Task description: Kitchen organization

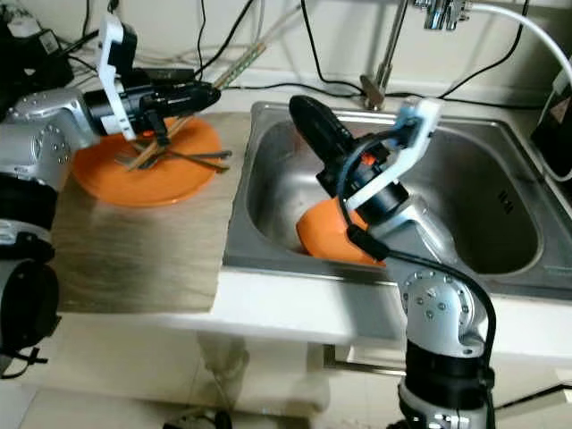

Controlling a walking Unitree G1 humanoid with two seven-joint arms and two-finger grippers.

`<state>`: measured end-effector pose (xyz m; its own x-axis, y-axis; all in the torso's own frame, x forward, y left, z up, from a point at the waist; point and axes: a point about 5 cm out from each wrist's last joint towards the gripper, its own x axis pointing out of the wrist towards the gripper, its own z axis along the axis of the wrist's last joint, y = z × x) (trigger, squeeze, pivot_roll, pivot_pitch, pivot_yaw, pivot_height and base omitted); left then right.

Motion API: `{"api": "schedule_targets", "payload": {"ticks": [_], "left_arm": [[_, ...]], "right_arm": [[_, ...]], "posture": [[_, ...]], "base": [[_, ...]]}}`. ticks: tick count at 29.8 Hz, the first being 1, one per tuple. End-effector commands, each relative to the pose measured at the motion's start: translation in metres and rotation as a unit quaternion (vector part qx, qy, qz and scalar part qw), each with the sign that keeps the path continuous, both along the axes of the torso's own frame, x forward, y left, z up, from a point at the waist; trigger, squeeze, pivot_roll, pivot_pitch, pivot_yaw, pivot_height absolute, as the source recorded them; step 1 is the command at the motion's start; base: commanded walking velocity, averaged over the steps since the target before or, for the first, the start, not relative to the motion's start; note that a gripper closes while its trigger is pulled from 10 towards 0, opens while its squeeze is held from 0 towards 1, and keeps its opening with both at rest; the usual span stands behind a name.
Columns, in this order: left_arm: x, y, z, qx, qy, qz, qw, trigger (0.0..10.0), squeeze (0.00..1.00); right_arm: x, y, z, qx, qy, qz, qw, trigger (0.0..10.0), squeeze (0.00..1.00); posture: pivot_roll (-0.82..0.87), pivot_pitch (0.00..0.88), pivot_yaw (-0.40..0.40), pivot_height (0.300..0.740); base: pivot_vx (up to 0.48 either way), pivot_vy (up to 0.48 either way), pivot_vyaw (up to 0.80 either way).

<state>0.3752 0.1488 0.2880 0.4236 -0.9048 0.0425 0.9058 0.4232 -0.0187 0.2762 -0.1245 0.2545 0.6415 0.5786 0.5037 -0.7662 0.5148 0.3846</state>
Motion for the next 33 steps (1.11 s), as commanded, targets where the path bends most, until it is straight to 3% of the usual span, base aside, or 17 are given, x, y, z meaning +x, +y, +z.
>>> {"api": "schedule_targets", "payload": {"ticks": [1, 6, 11, 14, 21, 22, 23, 24, 33], "left_arm": [[-0.009, -0.009, 0.011, -0.021, -0.005, -0.019, 1.000, 0.0, 0.00], [-0.035, -0.034, 0.007, -0.013, -0.007, -0.094, 0.995, 0.0, 0.00], [-0.048, -0.041, 0.002, 0.005, -0.002, -0.122, 0.993, 0.0, 0.00], [-0.053, -0.042, -0.002, 0.003, 0.014, -0.112, 0.994, 0.0, 0.00], [-0.067, -0.044, 0.001, -0.005, 0.020, -0.144, 0.989, 0.0, 0.00], [-0.069, -0.044, 0.001, -0.007, 0.021, -0.145, 0.989, 0.0, 0.00], [-0.069, -0.044, 0.001, -0.007, 0.021, -0.145, 0.989, 0.0, 0.00], [-0.070, -0.043, 0.002, -0.007, 0.022, -0.140, 0.990, 0.0, 0.00], [-0.074, -0.041, 0.002, -0.006, 0.029, -0.143, 0.989, 0.0, 0.00]], "right_arm": [[-0.002, 0.003, 0.006, 0.018, 0.002, 0.007, 1.000, 10.0, 1.00], [0.005, 0.000, 0.004, 0.013, 0.028, -0.018, 0.999, 10.0, 1.00], [0.004, -0.001, 0.008, 0.023, 0.020, -0.011, 0.999, 10.0, 1.00], [-0.003, 0.002, 0.017, 0.027, -0.002, 0.023, 0.999, 10.0, 1.00], [-0.003, 0.006, 0.014, 0.014, 0.006, 0.033, 0.999, 10.0, 1.00], [-0.003, 0.006, 0.013, 0.013, 0.010, 0.036, 0.999, 10.0, 0.82], [-0.003, 0.006, 0.013, 0.013, 0.010, 0.036, 0.999, 10.0, 0.82], [-0.003, 0.006, 0.012, 0.020, 0.016, 0.044, 0.999, 0.0, 0.00], [-0.004, 0.006, 0.013, 0.041, 0.017, 0.066, 0.997, 0.0, 0.00]], "posture": [[-0.02, 0.010, 0.007, 0.740], [-0.02, 0.013, 0.014, 0.740], [-0.02, 0.014, 0.013, 0.740], [-0.01, 0.013, 0.011, 0.740], [-0.01, 0.011, 0.005, 0.740], [-0.01, 0.012, 0.005, 0.740], [-0.01, 0.012, 0.005, 0.740], [-0.01, 0.012, 0.002, 0.740], [-0.01, 0.012, 0.003, 0.740]], "base": [[0.000, 0.000, 0.00], [0.000, 0.000, 0.00], [0.000, 0.000, 0.00], [0.000, 0.000, 0.00], [0.000, 0.000, 0.00], [0.000, 0.000, 0.00], [0.000, 0.000, 0.00], [0.000, 0.000, 0.00], [0.000, 0.000, 0.00]]}}
